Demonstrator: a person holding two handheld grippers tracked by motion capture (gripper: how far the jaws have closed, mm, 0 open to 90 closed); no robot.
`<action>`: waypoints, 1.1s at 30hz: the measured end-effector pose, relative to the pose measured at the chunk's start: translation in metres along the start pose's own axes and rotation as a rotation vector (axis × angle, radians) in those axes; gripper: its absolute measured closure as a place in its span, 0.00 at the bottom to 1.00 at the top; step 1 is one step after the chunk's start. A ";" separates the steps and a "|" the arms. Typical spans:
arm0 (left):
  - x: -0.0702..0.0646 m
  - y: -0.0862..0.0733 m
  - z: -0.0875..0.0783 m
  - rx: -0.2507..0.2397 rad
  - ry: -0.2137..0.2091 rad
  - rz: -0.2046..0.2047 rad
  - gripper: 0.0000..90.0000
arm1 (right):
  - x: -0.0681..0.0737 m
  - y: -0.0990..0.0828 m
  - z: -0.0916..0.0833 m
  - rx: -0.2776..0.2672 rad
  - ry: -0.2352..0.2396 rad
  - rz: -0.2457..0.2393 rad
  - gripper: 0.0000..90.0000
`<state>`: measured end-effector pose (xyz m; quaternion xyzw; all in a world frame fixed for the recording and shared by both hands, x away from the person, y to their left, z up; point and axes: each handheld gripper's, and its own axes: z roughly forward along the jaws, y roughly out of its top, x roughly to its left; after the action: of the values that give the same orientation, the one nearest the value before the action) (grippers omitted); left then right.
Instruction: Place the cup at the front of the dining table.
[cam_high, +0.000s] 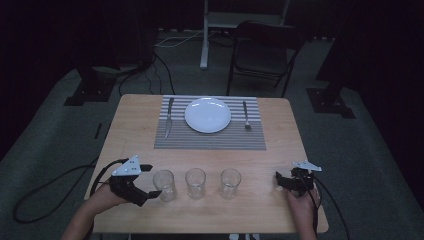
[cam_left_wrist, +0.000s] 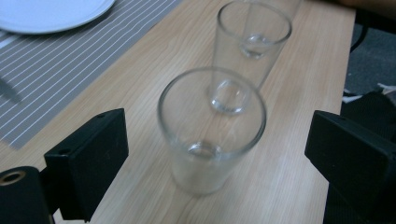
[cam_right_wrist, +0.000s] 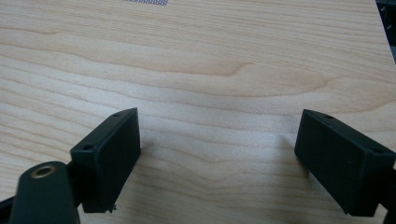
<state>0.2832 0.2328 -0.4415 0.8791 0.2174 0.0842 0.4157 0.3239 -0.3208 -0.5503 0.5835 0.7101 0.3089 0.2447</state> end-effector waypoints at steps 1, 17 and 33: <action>-0.001 0.002 0.003 0.001 -0.008 0.004 0.07 | 0.000 0.000 0.000 0.000 0.000 0.000 0.16; -0.011 0.036 0.035 0.048 -0.056 0.067 0.07 | 0.000 0.000 0.000 0.000 0.000 0.000 0.16; -0.023 0.067 0.066 0.140 -0.080 0.108 0.07 | 0.000 0.000 0.000 0.000 0.000 0.001 0.16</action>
<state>0.3050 0.1389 -0.4319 0.9191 0.1582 0.0560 0.3565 0.3239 -0.3208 -0.5503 0.5837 0.7099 0.3091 0.2446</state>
